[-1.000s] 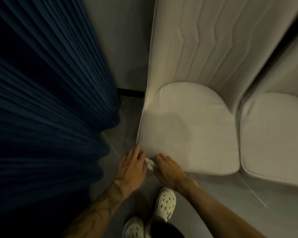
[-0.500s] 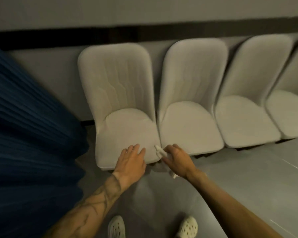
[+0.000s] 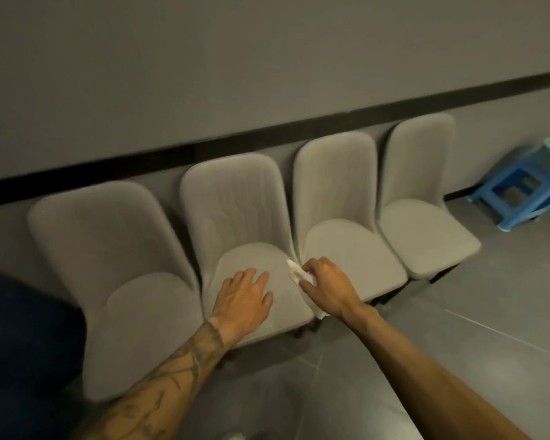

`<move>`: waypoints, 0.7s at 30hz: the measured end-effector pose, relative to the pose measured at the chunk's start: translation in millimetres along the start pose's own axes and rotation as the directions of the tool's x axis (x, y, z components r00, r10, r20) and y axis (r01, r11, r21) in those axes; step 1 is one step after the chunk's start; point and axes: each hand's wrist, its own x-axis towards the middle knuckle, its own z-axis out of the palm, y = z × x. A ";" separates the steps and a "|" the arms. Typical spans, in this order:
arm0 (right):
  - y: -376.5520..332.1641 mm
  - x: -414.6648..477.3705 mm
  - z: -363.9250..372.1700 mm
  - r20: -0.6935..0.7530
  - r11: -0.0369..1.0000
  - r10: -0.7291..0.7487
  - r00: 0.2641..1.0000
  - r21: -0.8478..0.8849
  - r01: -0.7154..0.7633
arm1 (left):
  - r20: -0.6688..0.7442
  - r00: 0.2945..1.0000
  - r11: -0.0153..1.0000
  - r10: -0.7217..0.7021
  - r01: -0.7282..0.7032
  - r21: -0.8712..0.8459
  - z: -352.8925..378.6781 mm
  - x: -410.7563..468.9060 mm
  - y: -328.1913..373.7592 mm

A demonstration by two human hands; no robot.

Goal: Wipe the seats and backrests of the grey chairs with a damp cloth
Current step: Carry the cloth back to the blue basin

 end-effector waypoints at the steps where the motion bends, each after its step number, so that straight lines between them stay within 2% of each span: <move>1: 14.0 4.9 -17.1 -0.014 1.000 0.009 1.000 -0.001 -0.009 | -0.004 1.000 1.000 0.014 -0.014 0.004 -6.7 14.1 16.5; 14: 210.4 87.7 -219.2 -0.137 0.975 0.220 0.966 0.066 -0.212 | -0.020 0.966 0.962 0.256 -0.253 0.104 -79.5 226.7 244.7; 21: 314.2 140.1 -294.9 -0.142 0.971 0.237 0.961 0.049 -0.232 | 0.003 0.955 0.948 0.295 -0.294 0.126 -100.6 318.5 359.6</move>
